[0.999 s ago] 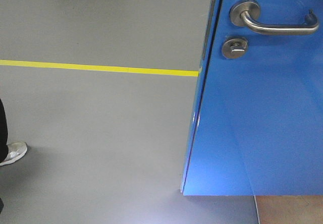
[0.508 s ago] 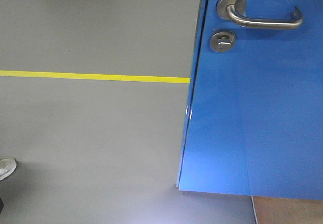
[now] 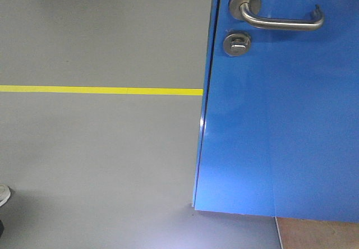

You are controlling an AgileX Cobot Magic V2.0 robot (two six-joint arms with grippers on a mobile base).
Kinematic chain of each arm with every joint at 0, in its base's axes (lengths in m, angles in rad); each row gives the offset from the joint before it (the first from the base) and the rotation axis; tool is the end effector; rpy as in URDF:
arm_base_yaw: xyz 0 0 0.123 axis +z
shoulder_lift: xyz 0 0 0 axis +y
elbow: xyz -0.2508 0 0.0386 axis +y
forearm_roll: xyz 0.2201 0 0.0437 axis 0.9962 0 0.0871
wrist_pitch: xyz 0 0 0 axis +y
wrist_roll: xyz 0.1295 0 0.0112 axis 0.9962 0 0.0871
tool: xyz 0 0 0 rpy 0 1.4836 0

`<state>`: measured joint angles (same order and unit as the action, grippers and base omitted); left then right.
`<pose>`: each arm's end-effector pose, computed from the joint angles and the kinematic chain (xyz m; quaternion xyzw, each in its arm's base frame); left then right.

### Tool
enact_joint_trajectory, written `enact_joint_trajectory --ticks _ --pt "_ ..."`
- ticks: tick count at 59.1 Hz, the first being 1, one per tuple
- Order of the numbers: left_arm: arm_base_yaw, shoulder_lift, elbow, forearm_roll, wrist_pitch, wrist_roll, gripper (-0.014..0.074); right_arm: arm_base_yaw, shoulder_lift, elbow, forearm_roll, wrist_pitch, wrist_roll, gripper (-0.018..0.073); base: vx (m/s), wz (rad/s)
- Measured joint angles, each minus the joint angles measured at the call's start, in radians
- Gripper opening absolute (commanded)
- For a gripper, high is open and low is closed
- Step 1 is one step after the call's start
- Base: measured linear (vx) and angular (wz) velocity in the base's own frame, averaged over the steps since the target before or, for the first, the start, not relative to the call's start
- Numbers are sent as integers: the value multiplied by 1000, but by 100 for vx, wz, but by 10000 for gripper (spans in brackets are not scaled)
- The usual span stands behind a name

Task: Move to blue door and open it

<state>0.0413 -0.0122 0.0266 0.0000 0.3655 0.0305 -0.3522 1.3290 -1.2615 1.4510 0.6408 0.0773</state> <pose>0.0938 0.0039 0.1614 -0.0043 0.8027 0.0214 0.5960 0.3122 -0.0325 0.3973 0.4268 0.5880 0.5435 0.4205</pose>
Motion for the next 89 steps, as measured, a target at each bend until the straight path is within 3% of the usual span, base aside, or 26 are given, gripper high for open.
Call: enact_joint_trajectory --ticks 29,37,40,55,68,79,89 --pt "0 0 0 0 0 0 70 0 -11 0 -31 2 0 6 0 0" --pt "0 0 0 0 0 0 70 0 -55 8 -193 -31 0 6 0 0" --pt "0 0 0 0 0 0 70 0 -103 34 -297 -51 0 6 0 0" --pt "0 0 0 0 0 0 70 0 -359 269 -638 -43 0 6 0 0" --pt "0 0 0 0 0 0 70 0 -562 499 -818 -55 -37 6 0 0" --pt "0 0 0 0 0 0 70 12 -716 694 -994 -218 -217 6 0 0" --pt "0 0 0 0 0 0 70 175 -847 892 -1045 -518 -343 6 0 0"
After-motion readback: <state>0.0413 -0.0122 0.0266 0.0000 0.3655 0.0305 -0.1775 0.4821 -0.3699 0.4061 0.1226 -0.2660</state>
